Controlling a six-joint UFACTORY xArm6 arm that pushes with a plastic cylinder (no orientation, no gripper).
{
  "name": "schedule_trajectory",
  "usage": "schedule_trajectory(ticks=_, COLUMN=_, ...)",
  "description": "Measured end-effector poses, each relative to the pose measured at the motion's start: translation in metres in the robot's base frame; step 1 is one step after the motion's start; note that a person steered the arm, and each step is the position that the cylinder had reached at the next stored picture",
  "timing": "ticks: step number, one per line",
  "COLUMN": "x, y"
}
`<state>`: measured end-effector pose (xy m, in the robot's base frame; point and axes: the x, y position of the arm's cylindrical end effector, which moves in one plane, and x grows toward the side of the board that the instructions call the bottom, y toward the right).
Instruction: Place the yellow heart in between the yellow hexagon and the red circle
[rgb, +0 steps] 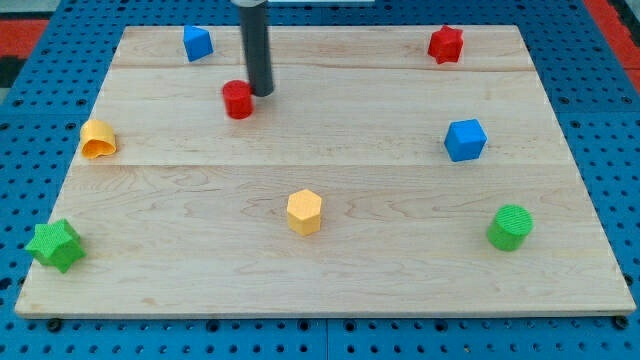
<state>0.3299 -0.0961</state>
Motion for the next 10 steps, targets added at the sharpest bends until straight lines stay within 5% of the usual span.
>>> schedule_trajectory(ticks=4, x=0.005, y=-0.209)
schedule_trajectory(ticks=5, x=0.017, y=-0.208)
schedule_trajectory(ticks=6, x=0.074, y=-0.208)
schedule_trajectory(ticks=10, x=0.085, y=-0.130)
